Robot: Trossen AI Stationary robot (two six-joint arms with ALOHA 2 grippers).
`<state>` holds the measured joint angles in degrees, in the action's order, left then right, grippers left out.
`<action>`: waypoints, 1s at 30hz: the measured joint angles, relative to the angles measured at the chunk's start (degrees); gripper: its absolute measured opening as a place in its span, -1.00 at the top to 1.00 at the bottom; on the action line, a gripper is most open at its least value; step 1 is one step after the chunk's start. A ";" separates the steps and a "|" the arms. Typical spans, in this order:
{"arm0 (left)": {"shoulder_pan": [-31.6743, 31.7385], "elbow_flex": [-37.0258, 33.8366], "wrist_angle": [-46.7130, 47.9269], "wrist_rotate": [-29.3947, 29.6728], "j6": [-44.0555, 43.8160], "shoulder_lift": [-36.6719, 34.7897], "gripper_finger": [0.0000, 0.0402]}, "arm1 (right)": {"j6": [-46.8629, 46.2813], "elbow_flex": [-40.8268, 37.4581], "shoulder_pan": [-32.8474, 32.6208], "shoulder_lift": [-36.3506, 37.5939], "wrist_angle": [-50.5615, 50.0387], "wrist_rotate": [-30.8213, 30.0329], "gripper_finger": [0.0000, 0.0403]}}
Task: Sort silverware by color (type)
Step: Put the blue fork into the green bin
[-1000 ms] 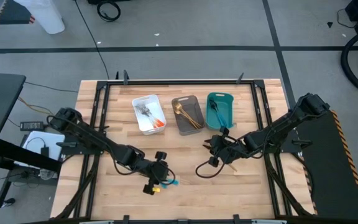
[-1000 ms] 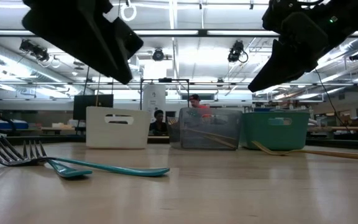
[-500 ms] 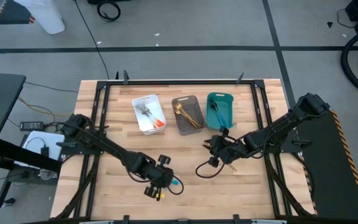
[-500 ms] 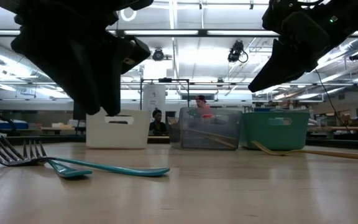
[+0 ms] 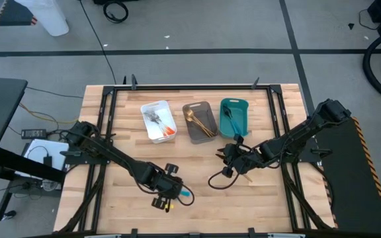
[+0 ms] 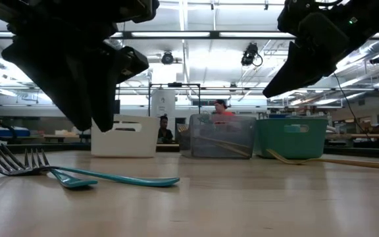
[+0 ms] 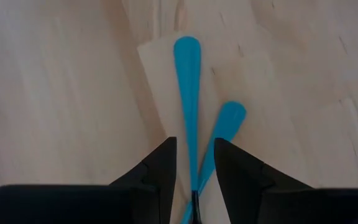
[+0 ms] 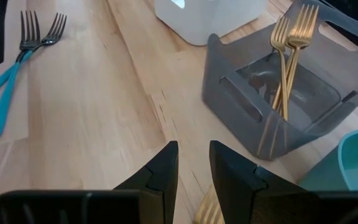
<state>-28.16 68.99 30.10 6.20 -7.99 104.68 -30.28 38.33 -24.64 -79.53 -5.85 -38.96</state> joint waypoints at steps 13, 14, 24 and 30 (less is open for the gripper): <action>0.02 -0.02 3.39 -1.47 -1.42 4.92 0.42 | 0.02 0.00 0.00 0.00 0.17 0.00 0.49; 0.07 0.00 3.71 -1.43 -1.38 4.91 0.42 | 0.02 0.00 0.00 0.00 0.22 0.00 0.49; 1.03 0.04 4.05 -1.50 -1.81 5.16 0.42 | 0.02 0.00 0.00 0.00 0.21 0.02 0.49; 1.05 0.04 4.03 -1.95 -1.79 5.19 0.54 | 0.02 0.00 0.00 0.00 0.17 0.02 0.49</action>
<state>-27.11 69.04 34.13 4.25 -9.78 109.88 -30.26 38.33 -24.64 -79.53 -5.67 -38.94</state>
